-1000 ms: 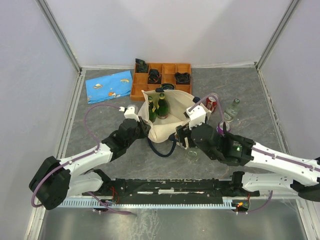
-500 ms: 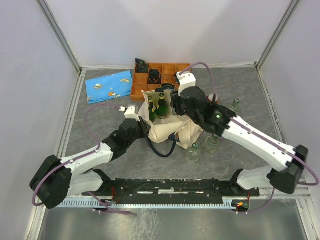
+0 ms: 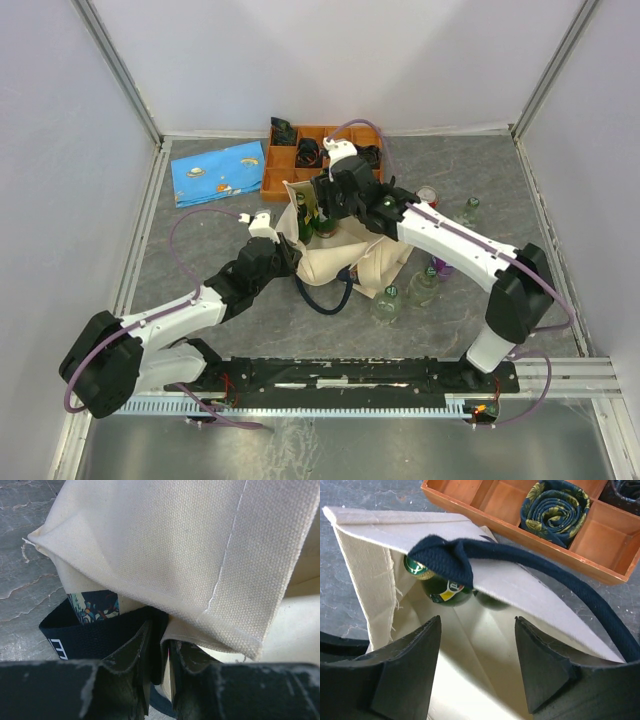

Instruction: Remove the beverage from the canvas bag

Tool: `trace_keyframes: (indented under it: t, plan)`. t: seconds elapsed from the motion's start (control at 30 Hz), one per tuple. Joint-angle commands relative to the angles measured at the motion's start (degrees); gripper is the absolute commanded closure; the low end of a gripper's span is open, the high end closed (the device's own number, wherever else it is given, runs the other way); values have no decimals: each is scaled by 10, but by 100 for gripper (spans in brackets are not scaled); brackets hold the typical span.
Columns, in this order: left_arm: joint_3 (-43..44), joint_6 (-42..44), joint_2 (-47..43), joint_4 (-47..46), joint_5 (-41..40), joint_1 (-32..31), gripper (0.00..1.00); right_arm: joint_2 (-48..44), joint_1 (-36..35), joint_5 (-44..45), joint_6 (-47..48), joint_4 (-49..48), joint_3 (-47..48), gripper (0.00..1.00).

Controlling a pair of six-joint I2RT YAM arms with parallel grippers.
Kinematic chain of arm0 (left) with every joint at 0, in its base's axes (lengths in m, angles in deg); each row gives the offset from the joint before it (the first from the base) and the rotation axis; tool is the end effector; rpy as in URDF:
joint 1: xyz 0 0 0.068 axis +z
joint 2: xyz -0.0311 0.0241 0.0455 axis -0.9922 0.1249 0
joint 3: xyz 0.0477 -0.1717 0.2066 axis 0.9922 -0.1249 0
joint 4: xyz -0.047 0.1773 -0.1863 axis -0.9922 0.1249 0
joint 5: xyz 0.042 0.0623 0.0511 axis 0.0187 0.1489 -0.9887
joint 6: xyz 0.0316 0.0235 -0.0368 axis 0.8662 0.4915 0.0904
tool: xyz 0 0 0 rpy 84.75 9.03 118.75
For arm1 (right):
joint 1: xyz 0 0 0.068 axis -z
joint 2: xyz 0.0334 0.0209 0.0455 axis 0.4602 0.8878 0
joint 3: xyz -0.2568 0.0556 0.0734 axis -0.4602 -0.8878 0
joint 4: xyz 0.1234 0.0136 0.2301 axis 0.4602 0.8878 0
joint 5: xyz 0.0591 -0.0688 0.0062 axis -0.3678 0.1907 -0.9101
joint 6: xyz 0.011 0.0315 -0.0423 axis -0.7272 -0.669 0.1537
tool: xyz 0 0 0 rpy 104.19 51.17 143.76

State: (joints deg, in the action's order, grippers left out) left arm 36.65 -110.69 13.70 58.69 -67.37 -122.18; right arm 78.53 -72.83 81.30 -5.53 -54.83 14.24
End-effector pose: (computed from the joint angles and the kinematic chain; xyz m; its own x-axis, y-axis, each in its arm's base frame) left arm 0.1873 -0.1422 0.1985 -0.5470 -0.2993 -0.7818 0.1447 0.8861 -0.4404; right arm 0.2751 0.2678 0.3227 -0.5644 -0.0850 -0.8211 -0.3885 0.9050 0.1734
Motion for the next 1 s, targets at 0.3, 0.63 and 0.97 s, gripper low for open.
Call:
trace_keyframes:
  t: [0.3, 0.63, 0.97]
  plan:
    - [6, -7, -5, 13, -39, 12, 78, 83, 6, 41, 3, -51, 90, 28]
    - [4, -3, -7, 7, -37, 13, 81, 115, 13, 81, 8, -53, 97, 30]
    - [9, -10, 15, -4, -29, 12, 84, 157, 17, 82, 23, -55, 113, 68]
